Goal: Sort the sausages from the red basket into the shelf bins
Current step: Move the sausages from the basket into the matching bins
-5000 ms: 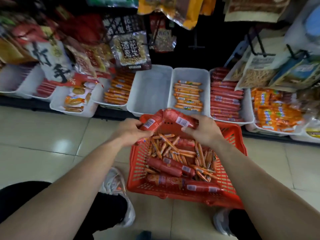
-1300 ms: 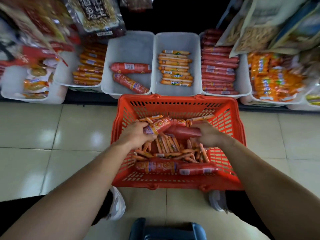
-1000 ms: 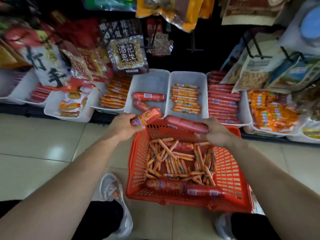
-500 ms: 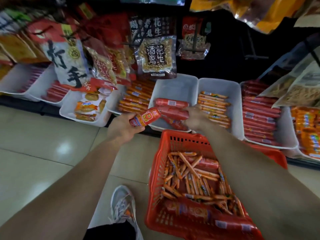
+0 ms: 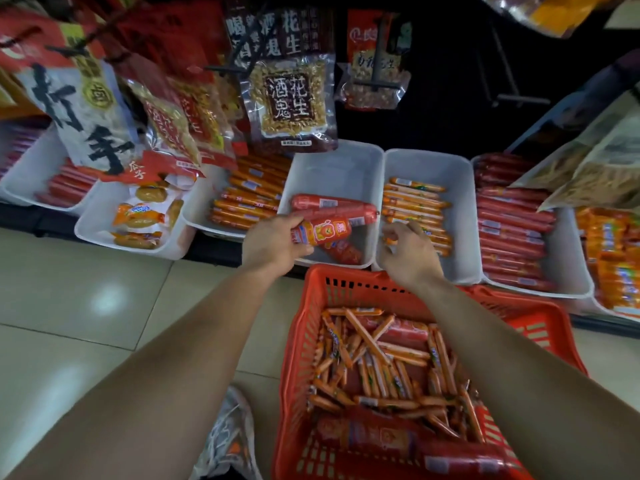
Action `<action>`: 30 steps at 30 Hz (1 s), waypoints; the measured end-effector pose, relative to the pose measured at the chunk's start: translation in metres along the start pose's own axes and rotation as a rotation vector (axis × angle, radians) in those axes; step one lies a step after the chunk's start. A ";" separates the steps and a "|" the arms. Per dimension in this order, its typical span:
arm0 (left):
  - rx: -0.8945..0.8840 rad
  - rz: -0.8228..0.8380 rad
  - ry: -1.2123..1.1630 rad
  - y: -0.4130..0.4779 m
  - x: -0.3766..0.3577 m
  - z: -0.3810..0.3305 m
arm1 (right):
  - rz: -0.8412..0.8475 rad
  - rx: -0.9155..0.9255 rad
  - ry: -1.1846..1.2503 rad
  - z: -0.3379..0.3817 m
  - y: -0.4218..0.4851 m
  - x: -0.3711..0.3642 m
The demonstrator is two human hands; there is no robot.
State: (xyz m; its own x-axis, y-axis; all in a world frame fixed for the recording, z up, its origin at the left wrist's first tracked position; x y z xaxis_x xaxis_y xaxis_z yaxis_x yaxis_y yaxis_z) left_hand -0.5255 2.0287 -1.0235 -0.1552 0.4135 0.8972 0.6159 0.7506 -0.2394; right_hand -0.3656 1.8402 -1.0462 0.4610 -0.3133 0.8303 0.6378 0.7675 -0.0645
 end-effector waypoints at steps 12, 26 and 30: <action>0.000 0.086 -0.046 0.036 -0.047 -0.053 | 0.072 -0.034 0.014 -0.026 -0.018 -0.002; -0.036 0.253 -0.244 -0.121 -0.053 -0.069 | 0.032 -0.146 0.029 -0.068 -0.139 0.051; 0.050 0.422 -0.089 -0.162 -0.118 -0.054 | 0.190 -0.243 0.037 -0.099 -0.186 0.023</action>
State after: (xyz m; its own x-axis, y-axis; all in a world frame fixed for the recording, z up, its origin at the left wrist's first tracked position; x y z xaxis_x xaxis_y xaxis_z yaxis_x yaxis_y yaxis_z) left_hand -0.5657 1.8306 -1.0704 0.0347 0.7306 0.6819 0.6022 0.5292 -0.5977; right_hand -0.4124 1.6349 -1.0701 0.6053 -0.2002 0.7704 0.6650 0.6592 -0.3511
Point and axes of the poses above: each hand's wrist, its own y-axis towards the middle knuckle, its own x-axis out of the back of the hand, z = x × y, the point moved 6 cm from there along y, towards the middle knuckle, and after that the axes turned 12 degrees about x, right-handed, at the moved point
